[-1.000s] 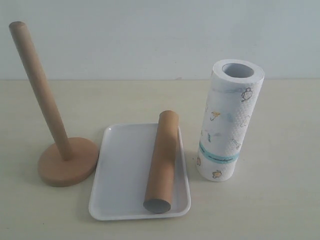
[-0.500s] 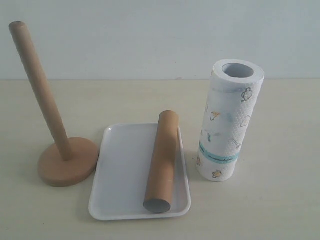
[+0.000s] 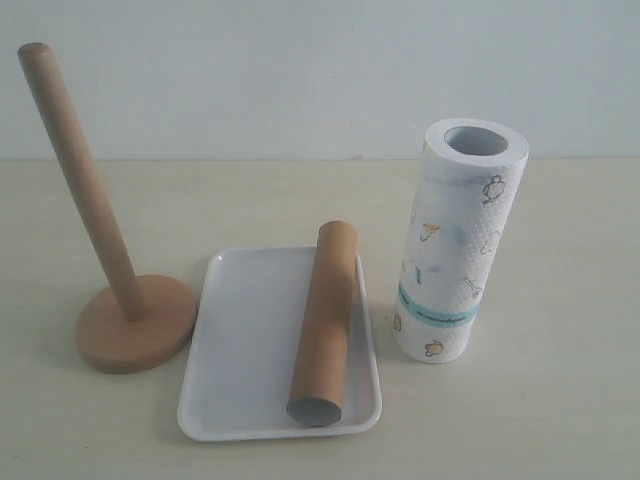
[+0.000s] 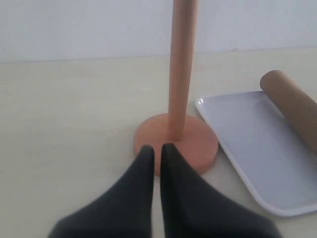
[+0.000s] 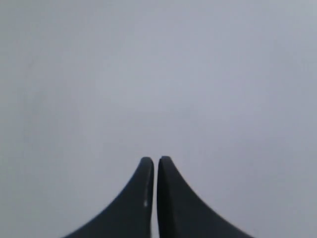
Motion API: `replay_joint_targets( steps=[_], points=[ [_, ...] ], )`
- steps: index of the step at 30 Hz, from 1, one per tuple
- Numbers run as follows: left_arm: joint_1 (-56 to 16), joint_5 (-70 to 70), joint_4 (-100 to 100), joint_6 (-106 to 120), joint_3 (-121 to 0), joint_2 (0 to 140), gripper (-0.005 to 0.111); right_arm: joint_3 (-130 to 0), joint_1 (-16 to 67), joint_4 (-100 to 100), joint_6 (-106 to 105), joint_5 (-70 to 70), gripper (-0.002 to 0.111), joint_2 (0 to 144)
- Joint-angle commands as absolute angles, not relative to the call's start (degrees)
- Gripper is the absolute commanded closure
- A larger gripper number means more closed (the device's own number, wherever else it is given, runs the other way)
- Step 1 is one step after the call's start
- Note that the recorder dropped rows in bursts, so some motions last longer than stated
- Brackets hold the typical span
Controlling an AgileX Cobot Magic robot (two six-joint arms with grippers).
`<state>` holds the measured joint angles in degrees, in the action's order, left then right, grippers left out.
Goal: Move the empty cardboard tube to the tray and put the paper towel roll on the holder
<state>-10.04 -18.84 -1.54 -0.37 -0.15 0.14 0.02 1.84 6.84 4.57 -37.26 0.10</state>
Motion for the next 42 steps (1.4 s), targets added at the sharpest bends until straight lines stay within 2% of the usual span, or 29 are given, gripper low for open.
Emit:
replay_joint_targets(
  steps=[1, 6, 16, 23, 28, 31, 36, 40, 41, 42],
  points=[
    [-9.9, -17.9, -2.1, 0.0, 0.0, 0.0, 0.103, 0.0, 1.9, 6.8, 8.6, -46.7, 0.106, 0.0],
    [-9.9, -17.9, -2.1, 0.0, 0.0, 0.0, 0.103, -3.8, 1.9, 6.8, 8.6, -43.5, 0.106, 4.0],
    [-9.9, -17.9, -2.1, 0.0, 0.0, 0.0, 0.103, -7.3, 1.9, -2.4, 16.8, -30.1, 0.106, 30.1],
    [-9.9, -17.9, -2.1, 0.0, 0.0, 0.0, 0.103, -7.3, 1.9, -19.8, 27.4, -36.3, 0.106, 47.7],
    [-9.9, -17.9, -2.1, 0.0, 0.0, 0.0, 0.103, -7.3, 1.9, -23.7, 29.3, -45.0, 0.106, 57.9],
    [-9.9, -17.9, -2.1, 0.0, 0.0, 0.0, 0.103, -7.3, 1.9, -25.8, 34.9, -47.3, 0.106, 58.0],
    [-9.9, -17.9, -2.1, 0.0, 0.0, 0.0, 0.103, -7.3, 1.9, -46.3, 40.8, -48.2, 0.106, 58.0],
    [-9.9, -17.9, -2.1, 0.0, 0.0, 0.0, 0.103, -7.3, 1.9, -46.3, 42.1, -48.7, 0.105, 58.0],
    [-9.9, -17.9, -2.1, 0.0, 0.0, 0.0, 0.103, -7.3, 1.9, -46.2, 42.1, -49.0, 0.102, 58.0],
    [-9.9, -17.9, -2.1, 0.0, 0.0, 0.0, 0.103, -7.3, 1.9, -46.2, 42.1, -49.6, 0.094, 58.0]
  ],
)
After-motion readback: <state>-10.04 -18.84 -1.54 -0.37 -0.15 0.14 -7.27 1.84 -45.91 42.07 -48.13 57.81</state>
